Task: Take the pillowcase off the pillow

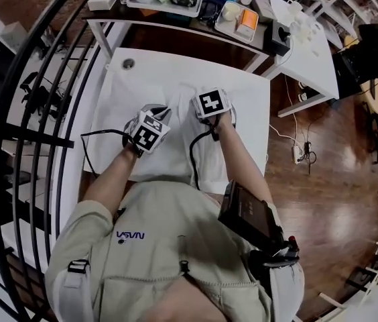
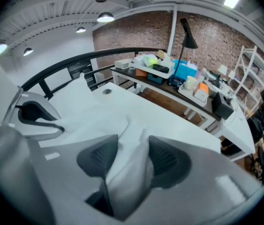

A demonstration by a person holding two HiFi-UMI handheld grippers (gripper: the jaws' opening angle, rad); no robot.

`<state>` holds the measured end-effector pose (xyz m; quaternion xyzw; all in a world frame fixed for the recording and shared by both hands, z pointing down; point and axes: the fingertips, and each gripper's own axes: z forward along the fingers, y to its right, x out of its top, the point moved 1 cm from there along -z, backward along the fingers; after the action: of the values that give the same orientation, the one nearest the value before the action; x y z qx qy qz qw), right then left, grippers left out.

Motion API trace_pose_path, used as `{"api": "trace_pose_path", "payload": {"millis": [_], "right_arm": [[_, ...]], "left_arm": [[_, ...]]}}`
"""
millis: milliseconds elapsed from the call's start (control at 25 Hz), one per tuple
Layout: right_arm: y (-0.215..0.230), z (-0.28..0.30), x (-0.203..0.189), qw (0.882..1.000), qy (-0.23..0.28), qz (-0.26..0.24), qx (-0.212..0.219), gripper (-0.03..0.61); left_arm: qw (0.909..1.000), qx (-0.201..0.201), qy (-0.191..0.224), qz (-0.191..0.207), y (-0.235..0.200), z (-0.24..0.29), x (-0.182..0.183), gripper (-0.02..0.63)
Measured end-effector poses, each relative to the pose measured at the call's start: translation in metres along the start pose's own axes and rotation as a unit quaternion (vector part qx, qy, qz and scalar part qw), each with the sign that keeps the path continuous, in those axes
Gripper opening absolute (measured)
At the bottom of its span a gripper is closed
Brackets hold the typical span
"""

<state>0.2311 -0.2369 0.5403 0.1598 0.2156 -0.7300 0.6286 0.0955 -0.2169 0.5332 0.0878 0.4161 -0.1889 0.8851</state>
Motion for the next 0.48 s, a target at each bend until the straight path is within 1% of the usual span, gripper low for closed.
{"api": "trace_pose_path", "payload": {"millis": [40,80,120,160,240,320,360,480], "right_arm": [[0.0,-0.002,-0.004,1.0,-0.007,-0.006,-0.006,0.206],[-0.001,-0.005,-0.005,1.0,-0.001,-0.01,-0.006,0.169],[-0.003,-0.008,-0.001,1.0,0.016,-0.015,-0.003,0.074],[-0.003,-0.013,0.005,0.999,0.039,-0.02,-0.002,0.011],[0.005,-0.024,0.013,0.997,0.07,-0.021,-0.018,0.011],[0.02,-0.038,0.022,0.994,0.101,-0.016,-0.04,0.011],[0.028,-0.043,0.023,0.993,0.11,-0.005,-0.052,0.011],[0.062,-0.055,0.01,0.987,0.115,0.056,-0.1,0.009]], "left_arm": [[0.9996,0.0,0.025,-0.011,0.0,-0.007,0.001,0.023],[0.9983,-0.002,0.051,-0.027,-0.002,-0.015,0.002,0.023],[0.9961,-0.006,0.076,-0.045,-0.005,-0.023,0.003,0.023],[0.993,-0.009,0.099,-0.064,-0.007,-0.032,0.005,0.023],[0.9854,-0.01,0.139,-0.097,-0.013,-0.053,0.015,0.023],[0.9776,-0.004,0.174,-0.118,-0.022,-0.072,0.028,0.025],[0.9736,-0.001,0.19,-0.127,-0.026,-0.081,0.034,0.025],[0.9651,0.012,0.22,-0.142,-0.037,-0.105,0.048,0.023]]}}
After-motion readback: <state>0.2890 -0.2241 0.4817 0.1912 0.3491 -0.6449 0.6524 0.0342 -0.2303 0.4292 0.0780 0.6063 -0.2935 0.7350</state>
